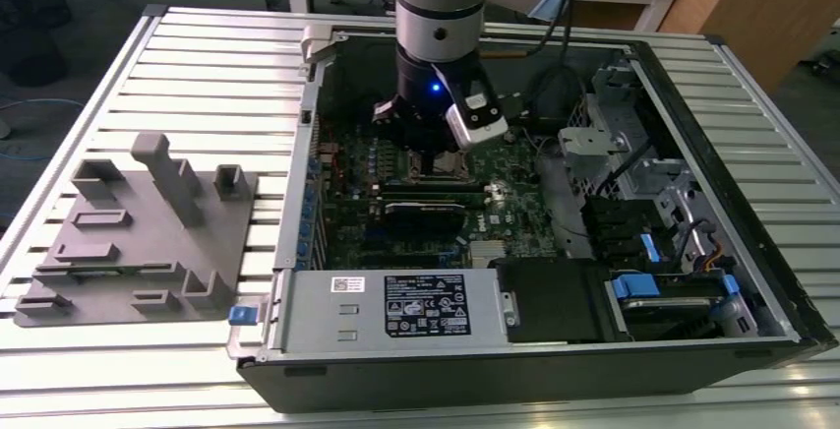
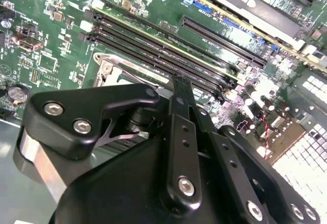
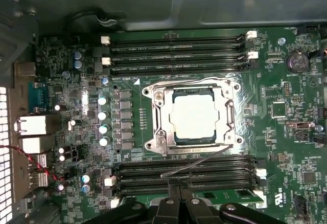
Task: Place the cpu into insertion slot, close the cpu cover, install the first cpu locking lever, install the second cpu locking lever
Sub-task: 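Install the second cpu locking lever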
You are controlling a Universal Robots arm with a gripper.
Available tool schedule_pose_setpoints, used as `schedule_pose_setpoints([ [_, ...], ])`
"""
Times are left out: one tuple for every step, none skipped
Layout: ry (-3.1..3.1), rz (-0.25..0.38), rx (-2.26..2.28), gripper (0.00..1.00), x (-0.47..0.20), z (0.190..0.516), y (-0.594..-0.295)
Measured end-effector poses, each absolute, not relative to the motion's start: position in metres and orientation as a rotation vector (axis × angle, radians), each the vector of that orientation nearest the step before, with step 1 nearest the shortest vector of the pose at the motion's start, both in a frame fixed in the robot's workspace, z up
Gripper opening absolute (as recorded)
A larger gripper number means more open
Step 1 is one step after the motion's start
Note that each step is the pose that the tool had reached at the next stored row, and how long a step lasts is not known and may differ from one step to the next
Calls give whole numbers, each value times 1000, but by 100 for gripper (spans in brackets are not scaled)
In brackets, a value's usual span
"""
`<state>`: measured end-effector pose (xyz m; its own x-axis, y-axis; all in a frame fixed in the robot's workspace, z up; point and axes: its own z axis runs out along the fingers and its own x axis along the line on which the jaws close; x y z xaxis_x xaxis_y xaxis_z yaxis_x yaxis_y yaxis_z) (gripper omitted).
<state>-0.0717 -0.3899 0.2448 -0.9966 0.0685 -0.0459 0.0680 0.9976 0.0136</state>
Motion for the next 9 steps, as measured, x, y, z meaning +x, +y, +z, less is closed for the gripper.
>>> schedule_pose_setpoints([
  [3093,19,106,10,-72,245,-390],
  [3093,19,106,10,-72,245,-390],
  [3093,19,106,10,-71,245,-390],
  [3093,19,106,10,-70,245,-390],
  [3093,19,106,10,-69,245,-390],
  [3093,19,106,10,-67,245,-390],
  [3093,19,106,10,-65,245,-390],
  [3093,19,106,10,-63,245,-390],
  [3093,19,106,10,-62,245,-390],
])
